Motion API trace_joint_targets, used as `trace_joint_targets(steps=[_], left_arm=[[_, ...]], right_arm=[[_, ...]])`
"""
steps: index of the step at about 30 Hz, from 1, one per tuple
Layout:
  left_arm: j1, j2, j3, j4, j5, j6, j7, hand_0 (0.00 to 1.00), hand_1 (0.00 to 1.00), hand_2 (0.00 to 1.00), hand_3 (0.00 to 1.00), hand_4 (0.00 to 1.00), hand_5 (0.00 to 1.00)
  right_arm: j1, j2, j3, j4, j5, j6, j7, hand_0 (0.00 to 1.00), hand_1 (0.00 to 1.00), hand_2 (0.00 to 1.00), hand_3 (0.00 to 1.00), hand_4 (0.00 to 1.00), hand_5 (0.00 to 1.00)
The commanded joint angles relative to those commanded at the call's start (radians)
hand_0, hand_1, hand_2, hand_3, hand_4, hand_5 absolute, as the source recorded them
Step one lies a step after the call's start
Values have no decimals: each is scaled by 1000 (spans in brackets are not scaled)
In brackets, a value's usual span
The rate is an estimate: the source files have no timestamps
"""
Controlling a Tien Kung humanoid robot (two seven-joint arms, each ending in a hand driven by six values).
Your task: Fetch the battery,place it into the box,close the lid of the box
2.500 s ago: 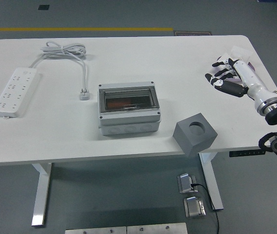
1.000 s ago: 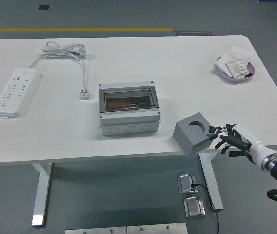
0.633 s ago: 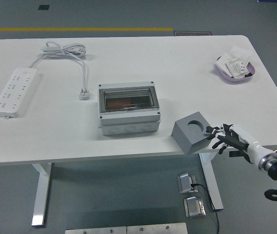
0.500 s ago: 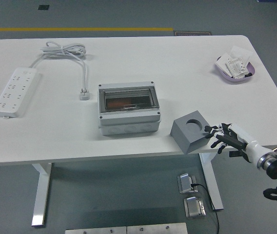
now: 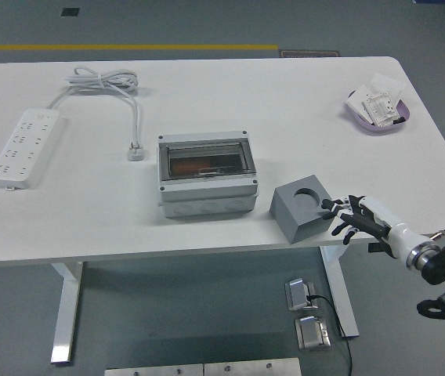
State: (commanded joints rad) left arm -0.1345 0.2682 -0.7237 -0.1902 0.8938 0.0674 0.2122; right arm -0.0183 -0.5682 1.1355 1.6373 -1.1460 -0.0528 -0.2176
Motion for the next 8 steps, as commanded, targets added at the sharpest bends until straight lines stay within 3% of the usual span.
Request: trace_joint_targets(steps=[8], left_arm=[[0,1,-12,-1,14,0,4,641,698,605,586,619,76]], right_arm=[[-5,-4,-7,18,23,4,10,296,428,629,678,782,723]])
